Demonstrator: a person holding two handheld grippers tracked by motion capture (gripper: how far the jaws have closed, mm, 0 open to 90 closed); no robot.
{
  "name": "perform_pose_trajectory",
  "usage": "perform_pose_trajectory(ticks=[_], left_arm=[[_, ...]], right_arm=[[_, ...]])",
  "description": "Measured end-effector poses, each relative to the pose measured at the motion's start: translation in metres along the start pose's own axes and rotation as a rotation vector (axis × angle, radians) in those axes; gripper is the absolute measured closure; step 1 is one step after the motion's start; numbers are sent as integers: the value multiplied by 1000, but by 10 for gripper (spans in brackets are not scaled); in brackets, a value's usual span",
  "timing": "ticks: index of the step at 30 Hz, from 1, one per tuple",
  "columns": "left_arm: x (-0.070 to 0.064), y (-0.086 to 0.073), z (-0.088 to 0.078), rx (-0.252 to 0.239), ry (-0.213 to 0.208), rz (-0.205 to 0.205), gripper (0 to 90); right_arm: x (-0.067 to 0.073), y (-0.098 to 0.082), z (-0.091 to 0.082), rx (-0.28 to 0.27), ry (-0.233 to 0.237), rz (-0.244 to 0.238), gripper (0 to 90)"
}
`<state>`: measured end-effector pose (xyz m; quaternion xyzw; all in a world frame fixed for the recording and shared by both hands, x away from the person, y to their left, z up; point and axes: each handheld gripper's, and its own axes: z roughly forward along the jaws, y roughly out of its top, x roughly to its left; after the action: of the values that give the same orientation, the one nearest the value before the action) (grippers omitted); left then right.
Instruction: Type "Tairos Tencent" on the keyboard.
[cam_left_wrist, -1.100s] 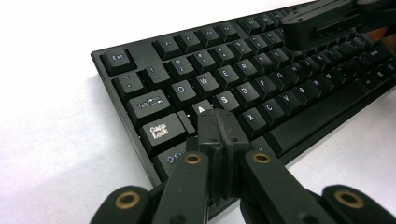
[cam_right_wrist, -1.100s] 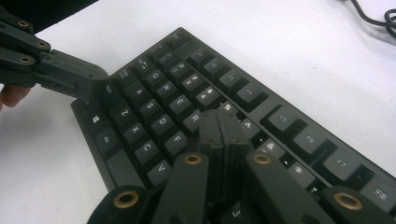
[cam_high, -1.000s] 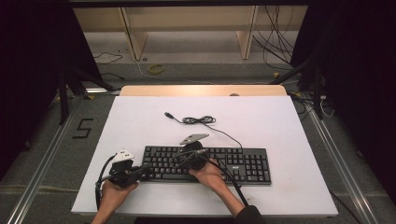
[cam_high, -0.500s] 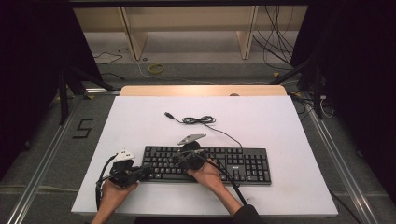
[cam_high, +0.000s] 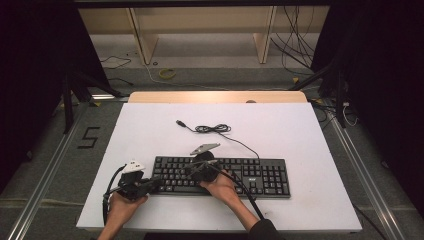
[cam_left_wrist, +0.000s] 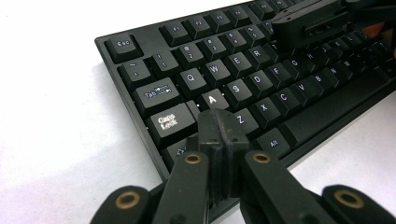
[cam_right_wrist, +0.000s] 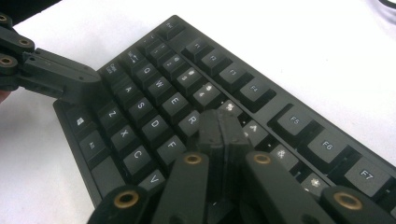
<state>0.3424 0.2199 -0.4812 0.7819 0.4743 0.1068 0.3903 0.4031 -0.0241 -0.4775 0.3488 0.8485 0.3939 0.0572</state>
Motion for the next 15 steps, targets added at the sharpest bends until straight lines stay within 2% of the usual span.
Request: perform_pose_trajectory(ticks=[5, 10, 15], left_arm=[[0, 0, 2, 11, -1, -8, 892], [-1, 0, 2, 18, 4, 1, 893], [0, -1, 2, 12, -3, -13, 892]], right_arm=[[0, -1, 2, 9, -1, -8, 900], [1, -1, 3, 10, -9, -12, 900], [1, -1, 2, 12, -7, -7, 900]])
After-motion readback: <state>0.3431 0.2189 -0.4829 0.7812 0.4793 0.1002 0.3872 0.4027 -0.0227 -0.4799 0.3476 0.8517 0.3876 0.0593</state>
